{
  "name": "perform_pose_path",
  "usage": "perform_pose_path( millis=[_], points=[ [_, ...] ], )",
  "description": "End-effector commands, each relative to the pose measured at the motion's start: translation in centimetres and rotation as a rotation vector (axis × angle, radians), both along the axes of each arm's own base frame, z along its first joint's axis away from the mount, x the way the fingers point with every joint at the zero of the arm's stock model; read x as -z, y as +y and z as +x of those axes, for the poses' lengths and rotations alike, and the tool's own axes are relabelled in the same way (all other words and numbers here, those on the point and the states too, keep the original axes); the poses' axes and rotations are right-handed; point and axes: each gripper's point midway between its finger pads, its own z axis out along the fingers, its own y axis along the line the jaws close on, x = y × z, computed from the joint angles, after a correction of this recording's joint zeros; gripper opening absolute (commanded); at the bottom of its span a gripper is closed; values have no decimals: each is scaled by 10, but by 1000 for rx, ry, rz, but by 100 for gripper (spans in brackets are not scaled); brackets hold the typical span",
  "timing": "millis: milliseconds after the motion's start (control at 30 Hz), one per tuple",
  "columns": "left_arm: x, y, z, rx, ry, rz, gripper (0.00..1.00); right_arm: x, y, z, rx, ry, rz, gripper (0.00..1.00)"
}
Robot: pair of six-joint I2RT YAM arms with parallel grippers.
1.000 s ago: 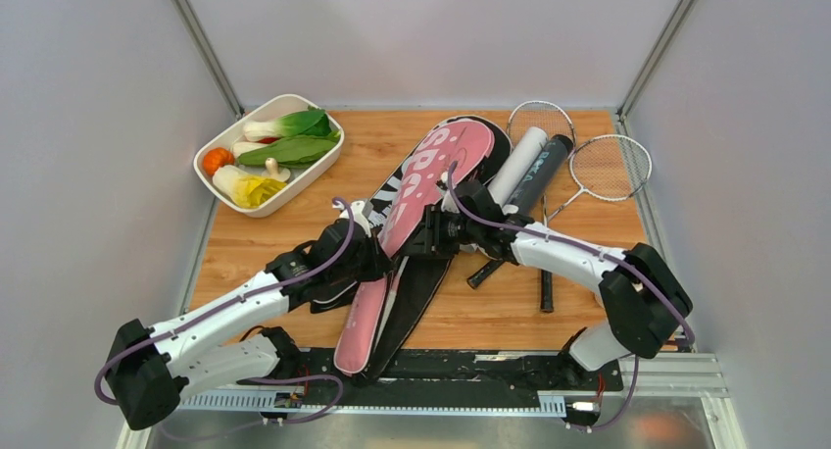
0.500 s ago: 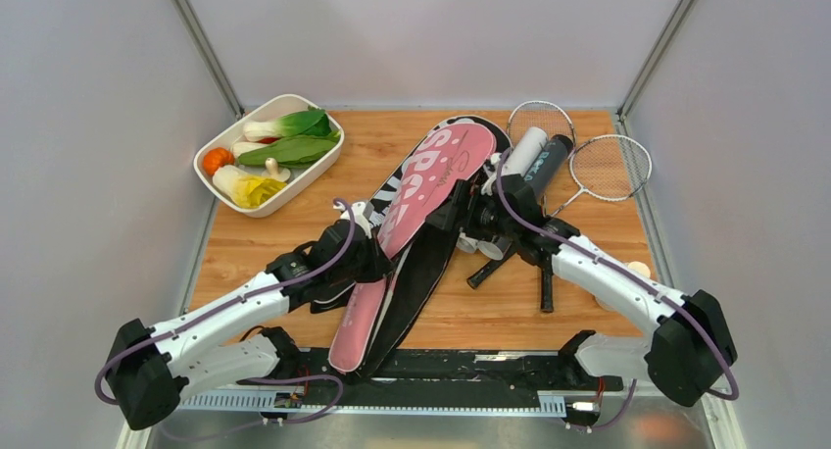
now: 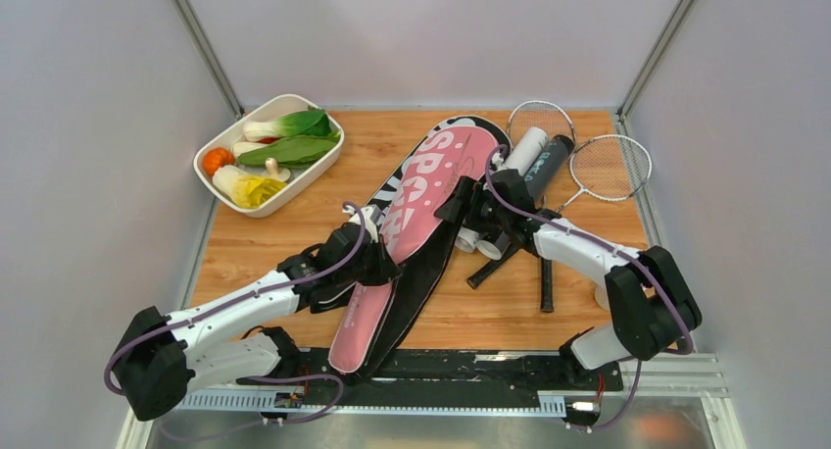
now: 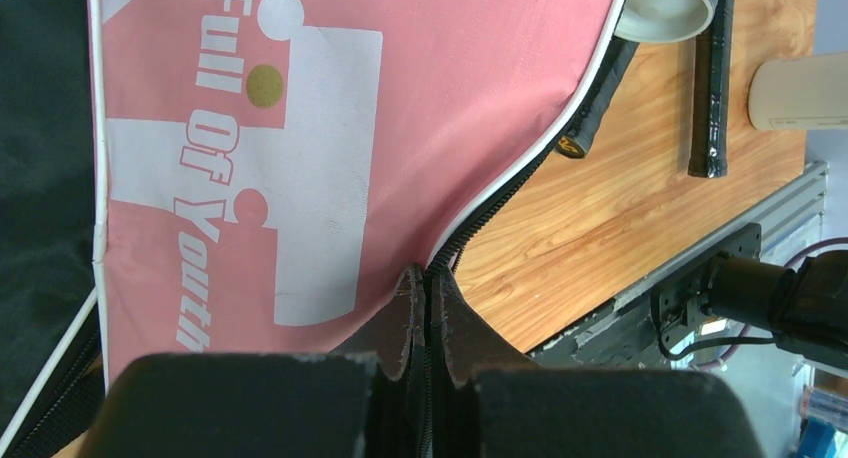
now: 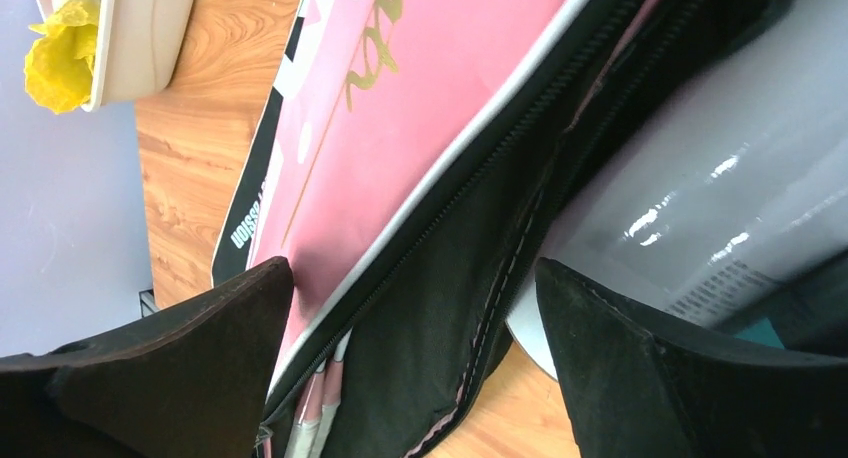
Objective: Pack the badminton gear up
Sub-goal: Adjust the racket bag at the center of the board.
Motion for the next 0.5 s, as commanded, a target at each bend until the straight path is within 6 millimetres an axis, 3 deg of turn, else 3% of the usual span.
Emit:
perform_pose_path(
  millis=[0, 167, 333, 400, 467],
  points=[
    [7, 2, 2, -10, 1, 8, 0, 1, 12, 9, -48, -49, 33, 98],
    [11, 2, 2, -14, 9, 9, 0, 8, 31, 9, -119, -31, 103, 87],
    [11, 1, 3, -15, 7, 5, 0, 14, 36, 12, -129, -20, 120, 81],
    [11, 1, 3, -15, 6, 4, 0, 14, 37, 14, -134, -29, 115, 70],
    [10, 1, 3, -15, 3, 2, 0, 14, 39, 16, -142, -32, 112, 50]
  ],
)
